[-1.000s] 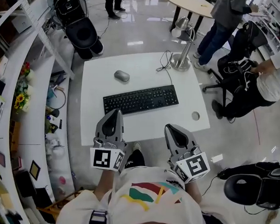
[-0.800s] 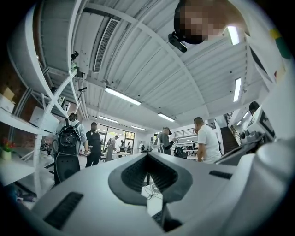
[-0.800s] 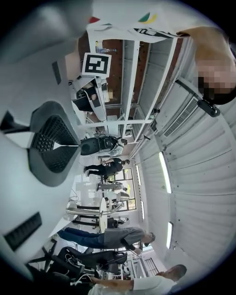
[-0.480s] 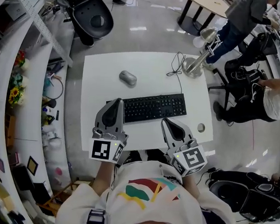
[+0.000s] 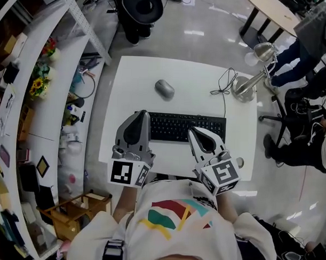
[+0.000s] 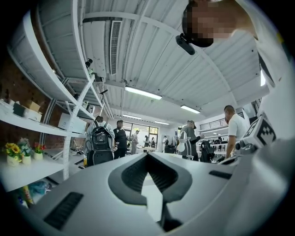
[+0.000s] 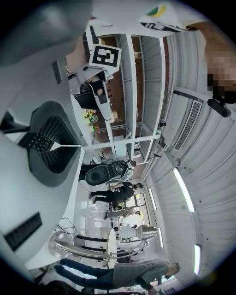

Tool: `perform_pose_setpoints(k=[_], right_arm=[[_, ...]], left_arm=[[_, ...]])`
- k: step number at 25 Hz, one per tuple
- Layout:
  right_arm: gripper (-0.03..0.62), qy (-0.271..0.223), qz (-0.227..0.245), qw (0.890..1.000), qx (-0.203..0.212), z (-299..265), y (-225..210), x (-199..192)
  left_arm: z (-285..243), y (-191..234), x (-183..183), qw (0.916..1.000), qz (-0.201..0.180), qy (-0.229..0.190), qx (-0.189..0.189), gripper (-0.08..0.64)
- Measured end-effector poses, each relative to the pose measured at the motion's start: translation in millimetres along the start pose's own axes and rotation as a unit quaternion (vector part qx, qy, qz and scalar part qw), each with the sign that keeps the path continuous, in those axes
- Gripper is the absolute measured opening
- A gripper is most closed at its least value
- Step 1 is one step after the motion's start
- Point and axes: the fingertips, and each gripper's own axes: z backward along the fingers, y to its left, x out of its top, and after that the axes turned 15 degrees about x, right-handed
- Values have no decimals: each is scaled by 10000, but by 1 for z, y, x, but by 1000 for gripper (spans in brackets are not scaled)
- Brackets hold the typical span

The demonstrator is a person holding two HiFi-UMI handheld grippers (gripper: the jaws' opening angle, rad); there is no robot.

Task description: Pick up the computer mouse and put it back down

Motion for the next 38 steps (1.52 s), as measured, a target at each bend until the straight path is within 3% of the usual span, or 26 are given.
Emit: perform_pose_setpoints(k=[3, 7, 12, 18, 19, 20, 22, 25, 32, 38], right_arm=[[15, -3, 108, 9996, 263, -1, -6, -2], [15, 304, -341, 9982, 391, 16, -26, -31], [17, 132, 111, 9999, -5, 9, -65, -10], [21, 51, 527, 9986, 56, -38, -80, 30], [114, 87, 615, 9980, 88, -50, -82, 32], [281, 154, 734, 9971, 98, -64, -85, 33], [363, 354, 1039, 9939, 39, -94, -96, 32], [373, 730, 1140, 9907, 138, -136, -109, 23], [373, 1644, 769, 9829, 292, -225, -135, -24], [371, 2576, 367, 9653, 219, -255, -153, -91]], left_arm=[[-2, -5, -6, 9999, -66, 129, 71, 46], [0, -29, -20, 9991, -113, 379, 159, 46], [-37, -36, -22, 9996, -83, 267, -25, 46], [-67, -24, -24, 9993, 106, 282, -207, 46], [-70, -17, -27, 9993, 127, 305, -172, 46], [-72, -9, -30, 9994, 100, 317, -119, 46], [-78, 9, -36, 9995, -77, 299, -2, 46], [-82, 40, -45, 9994, 25, 314, 148, 46], [-88, 136, -84, 9952, 387, 560, 707, 46], [-88, 165, -125, 9886, 752, 968, 872, 46]])
